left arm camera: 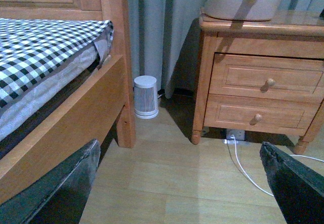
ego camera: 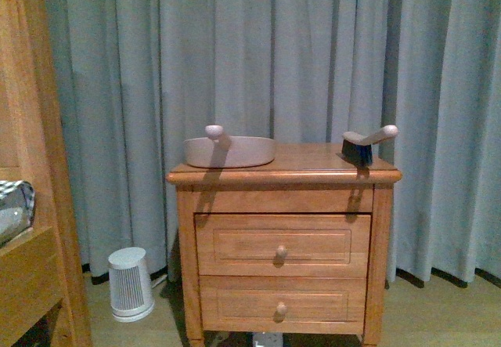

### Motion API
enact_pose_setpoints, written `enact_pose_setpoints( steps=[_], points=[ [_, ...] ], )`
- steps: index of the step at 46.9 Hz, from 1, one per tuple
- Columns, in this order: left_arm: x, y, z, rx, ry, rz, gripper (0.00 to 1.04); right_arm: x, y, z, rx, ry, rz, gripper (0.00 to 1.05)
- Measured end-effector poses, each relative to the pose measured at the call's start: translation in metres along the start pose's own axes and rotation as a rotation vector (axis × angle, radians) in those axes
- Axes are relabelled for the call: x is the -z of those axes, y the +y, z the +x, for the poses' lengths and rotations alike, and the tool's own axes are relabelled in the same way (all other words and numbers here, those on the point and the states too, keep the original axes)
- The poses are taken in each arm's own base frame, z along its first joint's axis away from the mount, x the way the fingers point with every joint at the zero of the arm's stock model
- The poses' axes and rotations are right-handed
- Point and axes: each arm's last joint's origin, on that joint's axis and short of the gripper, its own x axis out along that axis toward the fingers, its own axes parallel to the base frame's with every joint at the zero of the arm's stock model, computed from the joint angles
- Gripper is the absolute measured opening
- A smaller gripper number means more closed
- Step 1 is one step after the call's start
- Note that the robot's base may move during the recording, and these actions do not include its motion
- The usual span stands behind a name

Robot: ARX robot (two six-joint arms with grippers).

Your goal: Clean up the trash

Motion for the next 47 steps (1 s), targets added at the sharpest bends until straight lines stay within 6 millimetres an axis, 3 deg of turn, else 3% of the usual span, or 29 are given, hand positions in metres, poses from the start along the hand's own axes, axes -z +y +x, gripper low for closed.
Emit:
enact_pose_setpoints(
  steps=[47],
  points=[
    [0.0000, 0.0000, 0.0000, 0.000, 0.000, 0.000, 0.97, 0.0000, 0.0000, 0.0000, 0.000, 0.000, 0.000, 0.97]
  ],
)
